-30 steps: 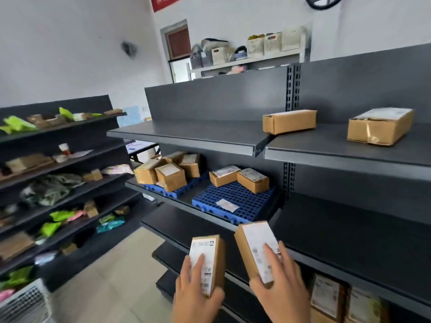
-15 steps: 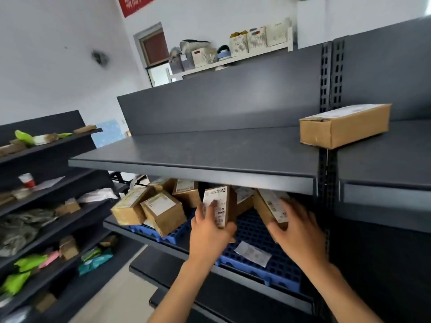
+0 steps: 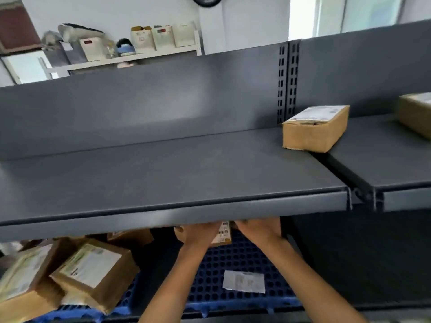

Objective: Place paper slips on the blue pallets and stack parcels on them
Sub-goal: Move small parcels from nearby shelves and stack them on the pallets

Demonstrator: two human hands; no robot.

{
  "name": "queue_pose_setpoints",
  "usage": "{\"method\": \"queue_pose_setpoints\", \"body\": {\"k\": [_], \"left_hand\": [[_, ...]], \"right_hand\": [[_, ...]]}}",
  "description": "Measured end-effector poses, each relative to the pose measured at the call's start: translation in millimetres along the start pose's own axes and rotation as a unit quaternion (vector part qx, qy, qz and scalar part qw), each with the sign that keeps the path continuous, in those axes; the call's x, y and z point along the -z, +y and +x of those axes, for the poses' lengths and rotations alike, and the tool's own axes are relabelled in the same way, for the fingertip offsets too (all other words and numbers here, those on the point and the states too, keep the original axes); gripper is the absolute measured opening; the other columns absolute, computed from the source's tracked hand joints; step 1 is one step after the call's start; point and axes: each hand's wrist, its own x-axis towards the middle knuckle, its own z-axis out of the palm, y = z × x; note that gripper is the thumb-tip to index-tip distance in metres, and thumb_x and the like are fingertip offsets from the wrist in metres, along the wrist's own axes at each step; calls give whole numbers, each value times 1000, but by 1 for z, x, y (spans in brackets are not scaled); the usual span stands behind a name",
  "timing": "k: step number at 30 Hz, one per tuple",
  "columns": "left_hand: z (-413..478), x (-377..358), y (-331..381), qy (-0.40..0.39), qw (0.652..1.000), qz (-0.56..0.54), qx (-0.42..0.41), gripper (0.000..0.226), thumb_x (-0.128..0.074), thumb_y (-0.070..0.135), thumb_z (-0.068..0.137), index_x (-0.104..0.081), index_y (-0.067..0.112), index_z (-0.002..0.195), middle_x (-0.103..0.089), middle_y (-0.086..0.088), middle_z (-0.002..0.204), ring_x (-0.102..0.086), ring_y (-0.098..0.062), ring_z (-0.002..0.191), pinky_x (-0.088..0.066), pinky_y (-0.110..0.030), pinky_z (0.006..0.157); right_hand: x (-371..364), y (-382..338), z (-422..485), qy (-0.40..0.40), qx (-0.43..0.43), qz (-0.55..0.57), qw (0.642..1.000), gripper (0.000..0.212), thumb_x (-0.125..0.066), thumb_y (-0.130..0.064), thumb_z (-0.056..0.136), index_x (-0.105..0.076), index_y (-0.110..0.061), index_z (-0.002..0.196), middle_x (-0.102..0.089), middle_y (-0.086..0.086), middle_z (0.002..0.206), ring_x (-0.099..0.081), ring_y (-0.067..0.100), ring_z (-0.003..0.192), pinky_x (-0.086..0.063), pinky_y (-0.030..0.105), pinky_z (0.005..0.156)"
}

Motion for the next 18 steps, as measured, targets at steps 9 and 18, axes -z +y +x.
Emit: {"method": "queue_pose_setpoints", "body": {"k": [9,18], "left_hand": [[-31,26,17,89,957,30,-276,28,-79,27,77,-70,12,98,-71,-4,91,-65,-24,99,-47,-29,78],[-120,9,51,-193,897,-45,-394,54,-48,44,95,-32,33,145,-34,12,150,-24,-4,139,-25,-31,117]], "right_hand": [[33,-20,-73,135,-74,-132,979,51,-44,-45,88,-56,-15,128,-58,12,130,-44,38,131,-32,56,110],[125,-41,-173,257,-40,-146,954,27,-50,-34,90,-68,-28,110,-66,-16,110,-58,8,106,-50,30,84]]}}
